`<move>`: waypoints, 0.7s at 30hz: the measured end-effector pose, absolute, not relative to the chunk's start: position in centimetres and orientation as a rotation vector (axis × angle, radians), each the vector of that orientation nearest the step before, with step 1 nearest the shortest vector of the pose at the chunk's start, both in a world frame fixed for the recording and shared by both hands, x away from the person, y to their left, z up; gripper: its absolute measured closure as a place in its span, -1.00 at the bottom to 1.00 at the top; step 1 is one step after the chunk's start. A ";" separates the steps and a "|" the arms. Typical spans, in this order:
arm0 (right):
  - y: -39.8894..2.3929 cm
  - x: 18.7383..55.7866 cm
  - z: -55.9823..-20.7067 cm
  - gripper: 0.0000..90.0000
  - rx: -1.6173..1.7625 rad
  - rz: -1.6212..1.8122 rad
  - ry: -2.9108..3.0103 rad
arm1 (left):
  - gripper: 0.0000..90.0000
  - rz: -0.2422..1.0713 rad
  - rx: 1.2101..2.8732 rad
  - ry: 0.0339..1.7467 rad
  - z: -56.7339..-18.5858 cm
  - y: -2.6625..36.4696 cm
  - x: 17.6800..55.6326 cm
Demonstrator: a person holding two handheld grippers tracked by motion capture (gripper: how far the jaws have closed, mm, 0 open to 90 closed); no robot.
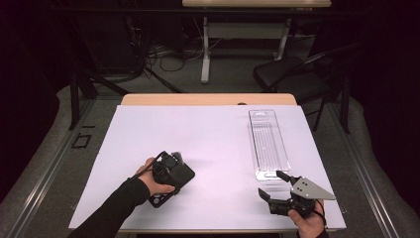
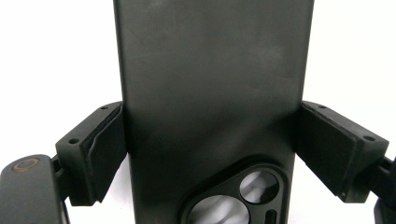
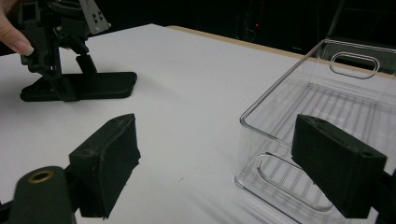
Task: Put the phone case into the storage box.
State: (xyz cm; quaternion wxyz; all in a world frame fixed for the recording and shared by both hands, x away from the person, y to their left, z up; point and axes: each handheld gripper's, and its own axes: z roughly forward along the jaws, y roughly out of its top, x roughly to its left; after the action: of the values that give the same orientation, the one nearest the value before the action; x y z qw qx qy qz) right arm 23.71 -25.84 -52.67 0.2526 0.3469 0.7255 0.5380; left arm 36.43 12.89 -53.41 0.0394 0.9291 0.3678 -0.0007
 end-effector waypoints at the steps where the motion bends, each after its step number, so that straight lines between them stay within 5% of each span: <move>1: -25.8 23.7 -52.7 -0.68 0.942 1.463 1.974 | -0.71 -0.003 2.848 1.128 -53.4 12.9 36.4; 21: -25.8 23.8 -52.7 -0.68 0.941 1.465 1.974 | -0.69 -0.014 2.852 1.113 -51.9 12.9 36.7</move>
State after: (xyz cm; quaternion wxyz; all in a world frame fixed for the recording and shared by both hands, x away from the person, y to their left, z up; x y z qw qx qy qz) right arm 23.75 -25.77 -52.69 0.2521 0.3458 0.7257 0.5387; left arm 36.70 12.89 -51.87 0.0401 0.9308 0.3634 -0.0047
